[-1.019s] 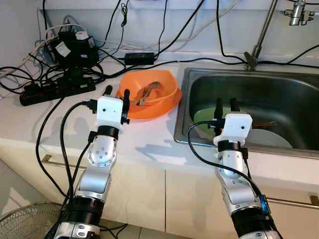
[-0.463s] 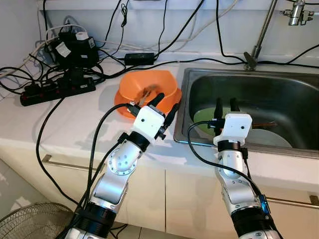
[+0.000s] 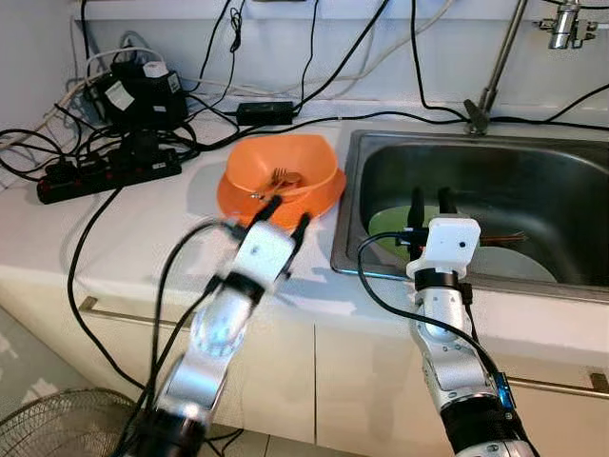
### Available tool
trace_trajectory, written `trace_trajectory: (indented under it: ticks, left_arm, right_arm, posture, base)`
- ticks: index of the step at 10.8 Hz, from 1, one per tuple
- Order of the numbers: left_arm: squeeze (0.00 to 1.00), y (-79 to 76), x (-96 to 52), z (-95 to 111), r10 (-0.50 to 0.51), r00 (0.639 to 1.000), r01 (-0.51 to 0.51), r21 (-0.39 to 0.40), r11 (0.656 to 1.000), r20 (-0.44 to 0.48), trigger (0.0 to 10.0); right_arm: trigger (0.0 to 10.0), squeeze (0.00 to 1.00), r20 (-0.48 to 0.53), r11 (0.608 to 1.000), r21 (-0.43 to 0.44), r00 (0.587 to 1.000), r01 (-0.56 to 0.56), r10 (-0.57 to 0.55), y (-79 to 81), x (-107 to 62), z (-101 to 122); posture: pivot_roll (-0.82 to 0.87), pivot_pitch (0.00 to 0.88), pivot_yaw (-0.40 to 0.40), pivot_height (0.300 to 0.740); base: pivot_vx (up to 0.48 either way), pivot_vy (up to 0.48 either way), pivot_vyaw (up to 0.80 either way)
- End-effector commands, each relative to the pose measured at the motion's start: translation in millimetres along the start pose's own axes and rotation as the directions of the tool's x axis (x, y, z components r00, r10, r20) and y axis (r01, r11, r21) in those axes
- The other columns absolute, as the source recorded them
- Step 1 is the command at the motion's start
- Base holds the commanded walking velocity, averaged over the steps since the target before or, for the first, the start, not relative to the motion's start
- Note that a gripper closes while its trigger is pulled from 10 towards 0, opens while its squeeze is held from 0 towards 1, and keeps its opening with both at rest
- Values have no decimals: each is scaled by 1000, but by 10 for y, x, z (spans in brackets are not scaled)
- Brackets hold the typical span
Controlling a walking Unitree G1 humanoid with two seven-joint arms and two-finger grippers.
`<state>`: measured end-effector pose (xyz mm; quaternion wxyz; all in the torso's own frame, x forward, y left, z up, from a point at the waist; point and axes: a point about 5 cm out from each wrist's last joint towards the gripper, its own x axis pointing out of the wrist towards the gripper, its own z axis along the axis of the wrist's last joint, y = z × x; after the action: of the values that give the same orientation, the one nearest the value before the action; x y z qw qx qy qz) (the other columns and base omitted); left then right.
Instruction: Kitchen organization
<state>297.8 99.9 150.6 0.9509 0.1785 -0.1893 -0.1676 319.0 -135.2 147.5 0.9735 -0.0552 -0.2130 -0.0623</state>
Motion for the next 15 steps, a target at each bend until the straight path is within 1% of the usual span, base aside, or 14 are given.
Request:
trace_trajectory:
  ticks: [1, 2, 6, 12, 15]
  left_arm:
    - [0, 78, -50, -8, 49, 999, -49, 40, 998, 7, 10000]
    - [0, 119, -151, -71, 77, 997, -77, 49, 996, -17, 10000]
    - [0, 113, -161, -54, 89, 996, -88, 44, 995, -1, 10000]
    - [0, 182, 29, -142, 110, 993, -110, -1, 994, -38, 10000]
    - [0, 199, 45, -171, 114, 992, -115, -9, 993, -44, 10000]
  right_arm:
    - [10000, 0, 3, 1000, 5, 1000, 1, -1, 12, 19, 6]
    - [10000, 0, 2, 1000, 6, 1000, 0, 0, 15, 17, 4]
    - [10000, 0, 5, 1000, 6, 1000, -3, 3, 21, 22, 6]
    - [10000, 0, 6, 1000, -4, 1000, 3, -3, -9, 31, 7]
    - [10000, 0, 7, 1000, -3, 1000, 2, -2, -9, 34, 9]
  posture:
    - [55, 0, 79, 740]
    - [61, 0, 76, 740]
    - [62, 0, 75, 740]
    - [47, 0, 78, 740]
    - [48, 0, 74, 740]
  base:
    - [0, 0, 0]
    - [0, 0, 0]
    - [0, 0, 0]
    - [0, 0, 0]
    - [0, 0, 0]
